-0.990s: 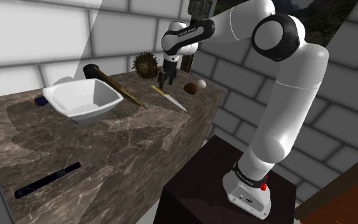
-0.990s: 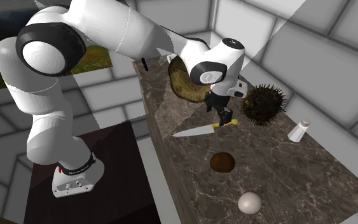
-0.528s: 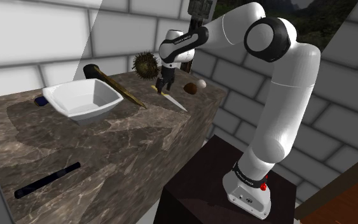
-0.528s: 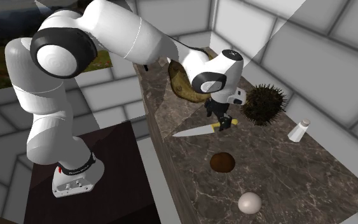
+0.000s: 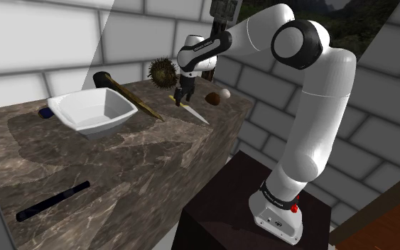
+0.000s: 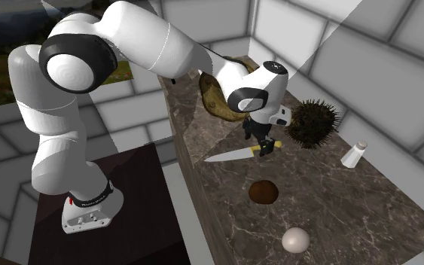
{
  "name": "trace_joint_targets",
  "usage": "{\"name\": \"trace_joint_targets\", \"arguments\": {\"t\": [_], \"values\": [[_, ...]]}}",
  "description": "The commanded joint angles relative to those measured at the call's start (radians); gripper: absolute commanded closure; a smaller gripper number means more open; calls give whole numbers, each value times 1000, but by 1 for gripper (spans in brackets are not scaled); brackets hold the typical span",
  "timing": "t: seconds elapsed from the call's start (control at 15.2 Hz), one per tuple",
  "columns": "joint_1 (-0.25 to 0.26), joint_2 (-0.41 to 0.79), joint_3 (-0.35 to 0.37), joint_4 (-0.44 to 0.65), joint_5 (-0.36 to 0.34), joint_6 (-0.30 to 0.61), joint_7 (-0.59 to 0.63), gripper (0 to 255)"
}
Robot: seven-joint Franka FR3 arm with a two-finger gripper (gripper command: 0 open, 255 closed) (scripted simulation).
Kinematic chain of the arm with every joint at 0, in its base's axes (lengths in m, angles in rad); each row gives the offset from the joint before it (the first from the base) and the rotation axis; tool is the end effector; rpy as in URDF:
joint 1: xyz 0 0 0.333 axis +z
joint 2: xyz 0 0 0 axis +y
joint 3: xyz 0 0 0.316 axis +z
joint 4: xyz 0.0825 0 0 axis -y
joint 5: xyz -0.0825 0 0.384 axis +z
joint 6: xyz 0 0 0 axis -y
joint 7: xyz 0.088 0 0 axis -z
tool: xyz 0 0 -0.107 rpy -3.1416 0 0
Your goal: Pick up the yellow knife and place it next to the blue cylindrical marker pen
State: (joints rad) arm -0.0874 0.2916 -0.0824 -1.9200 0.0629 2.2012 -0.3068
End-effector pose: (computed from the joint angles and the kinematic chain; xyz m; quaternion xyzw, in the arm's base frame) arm 0.6058 -0.0993 0.3412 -0.9986 -0.0515 0.0012 0.0142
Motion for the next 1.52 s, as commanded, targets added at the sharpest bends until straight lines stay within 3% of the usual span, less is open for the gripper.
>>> {"name": "trace_joint_targets", "arguments": {"t": [0.0, 0.59, 1.45], "values": [[0, 0, 0, 0, 0, 0, 0, 255], [0, 0, 0, 0, 0, 0, 0, 255], [2, -73, -3, 81, -12, -154, 11, 255]]}}
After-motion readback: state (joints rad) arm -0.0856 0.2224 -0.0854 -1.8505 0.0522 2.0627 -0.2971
